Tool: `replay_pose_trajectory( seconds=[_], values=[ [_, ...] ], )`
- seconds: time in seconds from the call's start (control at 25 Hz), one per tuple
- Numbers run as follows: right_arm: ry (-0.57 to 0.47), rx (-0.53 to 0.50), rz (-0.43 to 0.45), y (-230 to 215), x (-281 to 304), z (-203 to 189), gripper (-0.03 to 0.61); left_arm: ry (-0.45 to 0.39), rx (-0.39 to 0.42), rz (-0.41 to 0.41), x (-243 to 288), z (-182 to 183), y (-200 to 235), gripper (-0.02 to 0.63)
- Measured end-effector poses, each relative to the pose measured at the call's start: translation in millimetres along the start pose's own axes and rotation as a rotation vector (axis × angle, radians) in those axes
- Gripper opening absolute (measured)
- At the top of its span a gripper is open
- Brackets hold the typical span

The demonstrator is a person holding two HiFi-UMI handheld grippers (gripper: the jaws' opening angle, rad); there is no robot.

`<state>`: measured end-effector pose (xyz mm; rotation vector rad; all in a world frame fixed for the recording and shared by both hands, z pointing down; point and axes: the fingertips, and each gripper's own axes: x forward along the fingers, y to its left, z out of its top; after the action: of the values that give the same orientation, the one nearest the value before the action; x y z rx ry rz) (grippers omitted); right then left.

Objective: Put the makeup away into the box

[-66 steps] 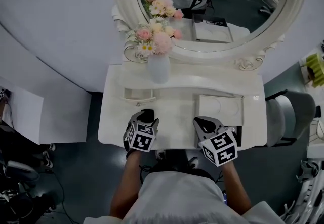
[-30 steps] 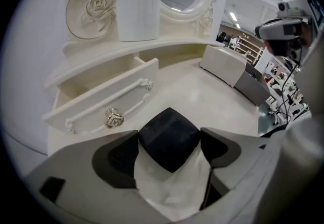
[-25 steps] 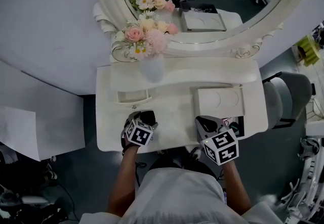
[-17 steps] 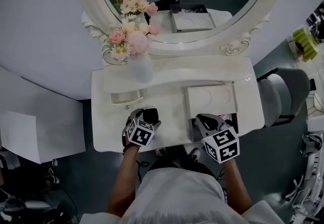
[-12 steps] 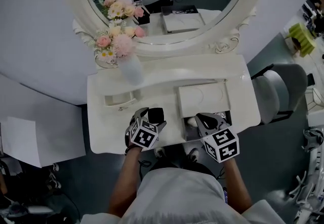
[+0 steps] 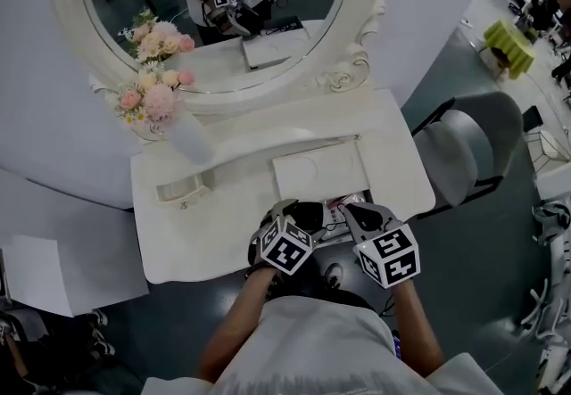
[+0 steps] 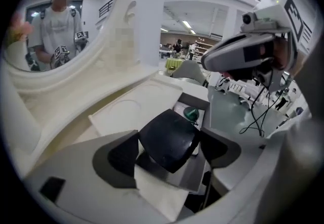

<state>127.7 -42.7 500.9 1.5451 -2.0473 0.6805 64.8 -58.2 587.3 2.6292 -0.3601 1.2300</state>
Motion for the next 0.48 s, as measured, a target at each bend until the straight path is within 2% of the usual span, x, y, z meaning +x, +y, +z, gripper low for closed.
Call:
replay_pose_trajectory(
  seconds=[0.2, 0.48],
  values=[
    [0.001, 0.028, -0.028, -25.4, -18.8, -16.5, 0.002, 0.059, 0.059, -0.019, 37.0, 8.6, -27.6, 0.405],
    [0.007, 0.059, -0.054, -48.2, -37.7, -35.5, 0.002, 0.128, 0.064, -0.027, 68.5, 6.0, -45.6, 0.405]
  ],
)
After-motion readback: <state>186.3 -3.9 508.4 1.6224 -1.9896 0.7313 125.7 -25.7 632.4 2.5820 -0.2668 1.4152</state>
